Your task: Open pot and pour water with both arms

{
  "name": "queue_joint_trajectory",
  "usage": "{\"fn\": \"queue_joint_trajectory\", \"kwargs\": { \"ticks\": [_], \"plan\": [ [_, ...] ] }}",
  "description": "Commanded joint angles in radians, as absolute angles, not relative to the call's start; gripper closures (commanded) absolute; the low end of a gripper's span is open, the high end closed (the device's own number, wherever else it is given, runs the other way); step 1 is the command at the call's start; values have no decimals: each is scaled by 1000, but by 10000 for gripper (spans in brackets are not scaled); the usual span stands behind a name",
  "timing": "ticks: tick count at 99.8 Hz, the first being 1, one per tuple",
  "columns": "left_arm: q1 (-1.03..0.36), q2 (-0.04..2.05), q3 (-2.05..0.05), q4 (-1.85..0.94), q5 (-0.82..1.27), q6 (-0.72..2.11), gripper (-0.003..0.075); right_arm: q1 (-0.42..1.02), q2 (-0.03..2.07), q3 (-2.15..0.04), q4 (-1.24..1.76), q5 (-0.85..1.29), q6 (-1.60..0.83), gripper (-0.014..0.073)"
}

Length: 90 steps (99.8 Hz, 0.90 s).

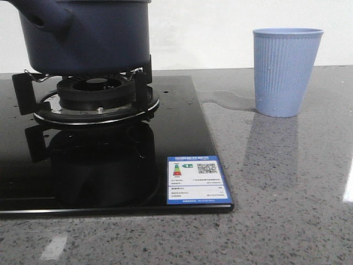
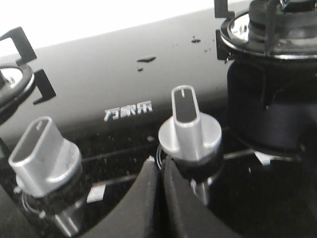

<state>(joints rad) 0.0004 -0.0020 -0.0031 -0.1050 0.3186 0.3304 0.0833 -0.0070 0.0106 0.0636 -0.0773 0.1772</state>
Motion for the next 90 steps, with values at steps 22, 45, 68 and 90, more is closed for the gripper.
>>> {"fn": "queue_joint_trajectory", "kwargs": {
  "ticks": [22,45,68,90],
  "plan": [
    [2,-28,10,-382,-198,317,740,79,-27,13,199,-168,179,662],
    [2,-28,8,-606,-316,216,740,79,-27,0,199,-129,179,662],
    [-3,-28,-29,-897,-233,209,740,79,-27,-21,224,-91,181,662],
    [-10,49,-251,-632,188,211,740,79,78,-256,224,246,168,662]
  ]
}}
